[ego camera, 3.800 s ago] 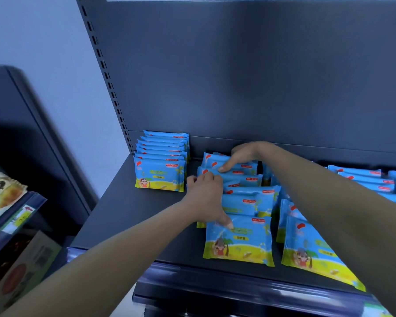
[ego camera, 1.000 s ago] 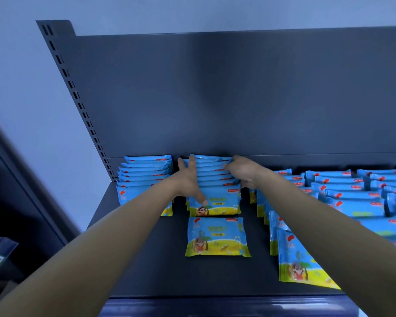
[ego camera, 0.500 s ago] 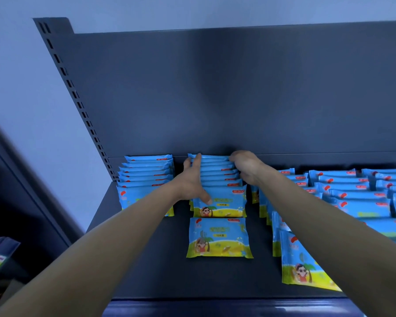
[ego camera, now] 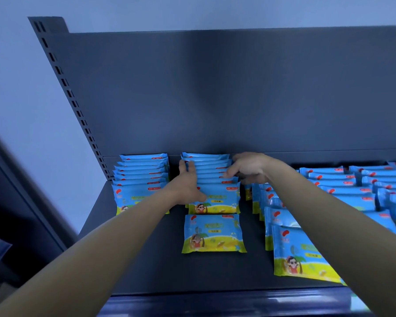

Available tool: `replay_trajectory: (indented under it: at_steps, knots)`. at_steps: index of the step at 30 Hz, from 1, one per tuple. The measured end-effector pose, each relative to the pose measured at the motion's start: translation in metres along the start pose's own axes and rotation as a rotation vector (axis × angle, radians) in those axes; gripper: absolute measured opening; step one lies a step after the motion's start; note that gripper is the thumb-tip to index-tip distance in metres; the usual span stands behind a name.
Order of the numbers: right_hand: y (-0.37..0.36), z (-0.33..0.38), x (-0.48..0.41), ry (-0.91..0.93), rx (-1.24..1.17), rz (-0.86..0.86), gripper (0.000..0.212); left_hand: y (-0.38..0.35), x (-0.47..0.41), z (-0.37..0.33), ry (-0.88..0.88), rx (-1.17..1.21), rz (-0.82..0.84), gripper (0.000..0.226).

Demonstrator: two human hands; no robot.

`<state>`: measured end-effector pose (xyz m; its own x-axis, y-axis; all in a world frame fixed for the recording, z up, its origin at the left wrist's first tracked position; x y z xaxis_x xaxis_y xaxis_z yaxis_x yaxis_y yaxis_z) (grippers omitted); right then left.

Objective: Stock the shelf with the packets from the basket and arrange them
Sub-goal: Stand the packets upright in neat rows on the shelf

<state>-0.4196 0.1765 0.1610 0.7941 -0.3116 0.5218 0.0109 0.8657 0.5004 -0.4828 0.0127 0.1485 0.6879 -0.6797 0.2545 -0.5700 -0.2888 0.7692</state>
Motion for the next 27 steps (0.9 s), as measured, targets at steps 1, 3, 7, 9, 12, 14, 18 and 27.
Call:
replay_trajectory:
  at_steps: [1, 3, 7, 9, 12, 14, 18, 27]
  knots:
    - [-0.003, -0.001, 0.005, 0.006, 0.108, 0.045, 0.066, -0.001, 0.002, -0.001, -0.001, -0.004, -0.003, 0.110]
    - [-0.010, -0.001, 0.011, 0.019, 0.285, 0.036, 0.092, -0.001, 0.005, -0.002, -0.002, -0.007, -0.002, 0.110]
    - [-0.018, 0.004, 0.006, 0.088, 0.408, -0.131, 0.112, 0.003, 0.009, -0.002, 0.000, 0.000, -0.040, 0.109]
    - [-0.019, 0.004, 0.004, 0.103, 0.417, -0.160, 0.117, 0.005, 0.013, -0.002, 0.005, -0.012, -0.068, 0.108]
    - [-0.020, 0.002, 0.009, 0.106, 0.388, -0.159, 0.116, 0.006, 0.020, -0.003, -0.003, -0.051, -0.101, 0.106]
    - [-0.020, 0.002, 0.015, 0.118, 0.437, -0.169, 0.114, 0.008, 0.025, -0.005, -0.012, -0.137, -0.135, 0.102]
    - [-0.017, 0.006, 0.026, 0.141, 0.560, -0.216, 0.110, 0.015, 0.037, -0.016, -0.130, -0.313, -0.333, 0.072]
    - [-0.013, 0.006, 0.039, 0.151, 0.625, -0.310, 0.091, -0.033, 0.057, 0.001, -0.160, -0.260, 0.172, 0.054]
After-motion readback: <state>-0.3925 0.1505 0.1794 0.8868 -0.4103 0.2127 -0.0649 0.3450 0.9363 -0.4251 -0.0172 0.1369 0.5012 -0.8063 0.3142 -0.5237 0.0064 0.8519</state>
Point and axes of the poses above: each hand's wrist, its own x-axis away from the middle knuckle, its own y-axis out of the back of the hand, z = x × y, the point moved 5 cm from there along -x, towards the middle knuckle, and after that the axes turned 11 degrees about x, right-handed, at the moved point
